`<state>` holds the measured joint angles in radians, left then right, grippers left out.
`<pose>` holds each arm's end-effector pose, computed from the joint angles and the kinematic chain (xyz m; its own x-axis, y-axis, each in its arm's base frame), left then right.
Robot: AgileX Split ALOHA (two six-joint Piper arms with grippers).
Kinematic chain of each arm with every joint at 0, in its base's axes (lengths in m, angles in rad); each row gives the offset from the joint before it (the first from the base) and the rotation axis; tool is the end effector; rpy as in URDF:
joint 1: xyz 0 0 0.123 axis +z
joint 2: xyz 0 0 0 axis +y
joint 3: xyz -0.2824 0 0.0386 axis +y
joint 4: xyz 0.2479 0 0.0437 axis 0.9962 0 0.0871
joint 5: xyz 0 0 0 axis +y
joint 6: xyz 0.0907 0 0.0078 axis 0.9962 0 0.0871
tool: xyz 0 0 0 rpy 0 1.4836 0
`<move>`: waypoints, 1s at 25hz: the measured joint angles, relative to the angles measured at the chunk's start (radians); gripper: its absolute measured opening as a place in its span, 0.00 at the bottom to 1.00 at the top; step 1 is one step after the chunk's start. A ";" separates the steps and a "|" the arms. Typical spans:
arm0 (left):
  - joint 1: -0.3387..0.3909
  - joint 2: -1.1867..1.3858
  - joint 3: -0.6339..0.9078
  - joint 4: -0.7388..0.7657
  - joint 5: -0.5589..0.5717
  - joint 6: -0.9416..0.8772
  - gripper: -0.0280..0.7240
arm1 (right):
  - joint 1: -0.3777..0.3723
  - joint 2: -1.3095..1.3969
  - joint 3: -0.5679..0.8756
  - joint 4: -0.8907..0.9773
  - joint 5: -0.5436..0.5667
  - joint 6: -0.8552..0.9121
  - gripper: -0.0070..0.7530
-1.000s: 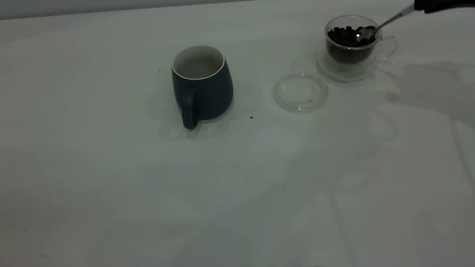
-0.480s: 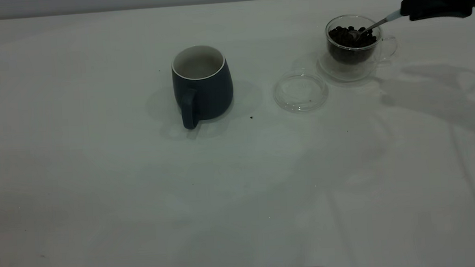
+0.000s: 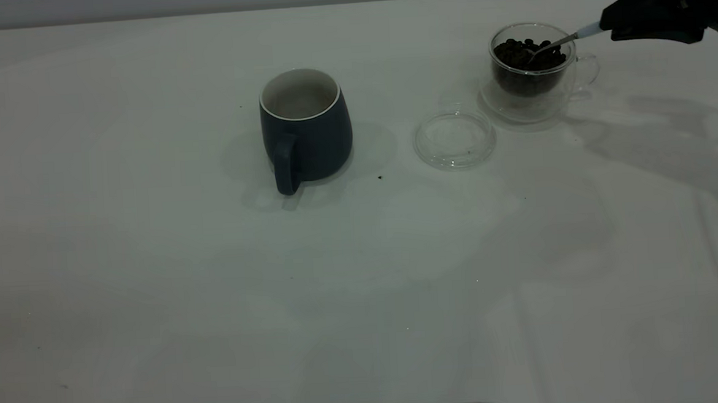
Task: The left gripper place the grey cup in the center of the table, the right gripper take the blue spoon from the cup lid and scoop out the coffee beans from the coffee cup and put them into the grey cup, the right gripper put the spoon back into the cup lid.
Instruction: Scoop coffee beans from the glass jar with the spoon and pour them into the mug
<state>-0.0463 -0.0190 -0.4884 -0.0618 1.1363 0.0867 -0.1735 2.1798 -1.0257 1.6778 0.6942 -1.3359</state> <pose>-0.0100 -0.0046 0.2680 -0.5078 0.0841 -0.8574 0.1252 0.9919 0.0232 0.3771 -0.0072 0.0654 -0.8398 0.4332 -0.3273 0.0965 0.7124 0.6951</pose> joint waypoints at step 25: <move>0.000 0.000 0.000 0.000 0.000 -0.001 0.74 | -0.187 0.240 -0.002 0.115 0.423 -0.044 0.16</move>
<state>-0.0463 -0.0190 -0.4884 -0.0618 1.1363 0.0857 -0.3602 2.4194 -1.0276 1.7923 1.1176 -1.3801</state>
